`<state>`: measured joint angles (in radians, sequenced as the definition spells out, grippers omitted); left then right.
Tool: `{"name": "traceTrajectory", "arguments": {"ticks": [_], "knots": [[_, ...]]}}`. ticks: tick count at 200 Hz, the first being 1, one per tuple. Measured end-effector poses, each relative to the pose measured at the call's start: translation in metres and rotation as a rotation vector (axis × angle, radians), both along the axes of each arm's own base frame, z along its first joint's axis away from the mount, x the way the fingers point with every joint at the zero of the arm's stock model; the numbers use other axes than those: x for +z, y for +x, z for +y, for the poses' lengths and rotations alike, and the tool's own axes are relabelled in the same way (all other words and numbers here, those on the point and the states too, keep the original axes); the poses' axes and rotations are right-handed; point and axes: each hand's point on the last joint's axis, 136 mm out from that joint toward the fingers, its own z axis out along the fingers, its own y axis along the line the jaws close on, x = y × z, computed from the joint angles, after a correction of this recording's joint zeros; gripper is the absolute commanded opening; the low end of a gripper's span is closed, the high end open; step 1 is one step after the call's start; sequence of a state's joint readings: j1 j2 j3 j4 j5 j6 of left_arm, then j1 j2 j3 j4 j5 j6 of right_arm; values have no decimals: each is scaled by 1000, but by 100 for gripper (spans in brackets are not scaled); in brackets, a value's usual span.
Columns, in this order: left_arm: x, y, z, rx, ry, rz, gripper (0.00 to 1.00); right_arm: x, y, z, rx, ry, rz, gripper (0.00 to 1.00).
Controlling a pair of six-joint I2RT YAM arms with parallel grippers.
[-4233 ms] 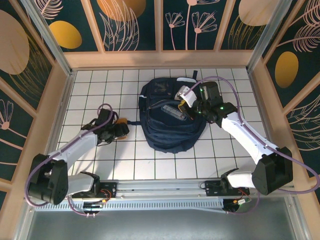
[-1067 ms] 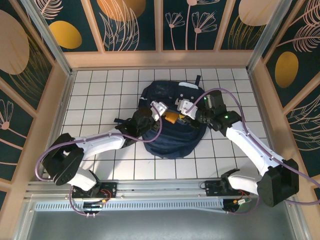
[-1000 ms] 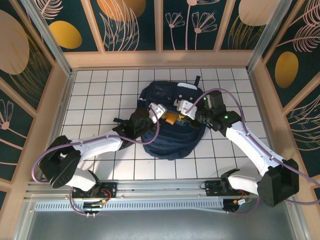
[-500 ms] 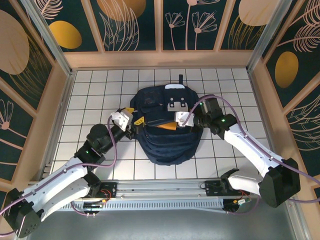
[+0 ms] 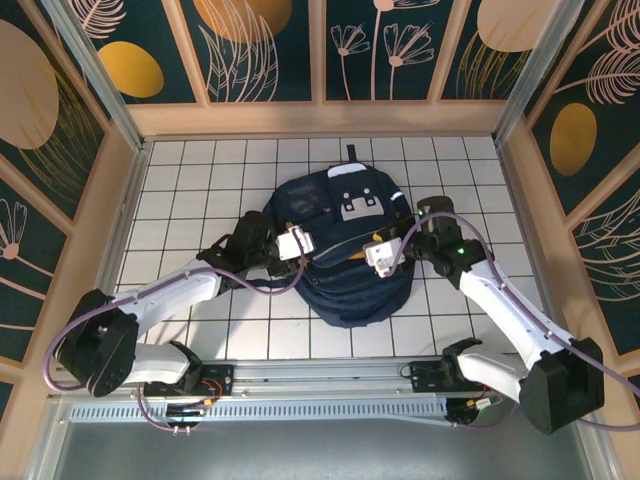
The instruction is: Pack the student bag
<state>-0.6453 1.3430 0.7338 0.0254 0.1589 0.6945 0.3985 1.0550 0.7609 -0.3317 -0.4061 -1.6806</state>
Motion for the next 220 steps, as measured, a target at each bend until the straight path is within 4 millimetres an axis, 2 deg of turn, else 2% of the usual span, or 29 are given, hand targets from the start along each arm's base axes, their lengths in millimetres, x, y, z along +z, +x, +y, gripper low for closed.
{"name": "traceTrajectory", "arguments": {"ticks": [24,50,69,80,107,120,128,165,189,200,220], "knots": [[-7,7,0,-96,120,-64,75,-5,-5,-5,15,11,-32,0],[-13,10,-6,-242,221,-124,75,2,-3,-7,22,31,-64,0],[-17,12,-12,-334,274,-169,72,5,-2,-9,20,43,-68,0],[-19,14,-17,-380,288,-185,68,6,-2,-10,20,48,-67,0],[-21,17,-33,-478,279,-208,44,8,-2,-9,17,69,-58,0],[-25,13,-38,-518,263,-203,22,9,-1,-10,7,85,-50,0],[-26,9,-41,-543,251,-199,0,10,1,-12,-6,95,-46,0],[-23,2,-49,-550,184,-164,0,12,14,-22,-64,129,-38,0],[-7,5,-47,-404,83,-116,0,3,28,-28,-94,155,6,2],[4,6,-44,-318,17,-88,0,0,35,-29,-103,172,21,6],[15,8,-41,-158,-83,20,0,0,51,-26,-139,218,42,21]]}}
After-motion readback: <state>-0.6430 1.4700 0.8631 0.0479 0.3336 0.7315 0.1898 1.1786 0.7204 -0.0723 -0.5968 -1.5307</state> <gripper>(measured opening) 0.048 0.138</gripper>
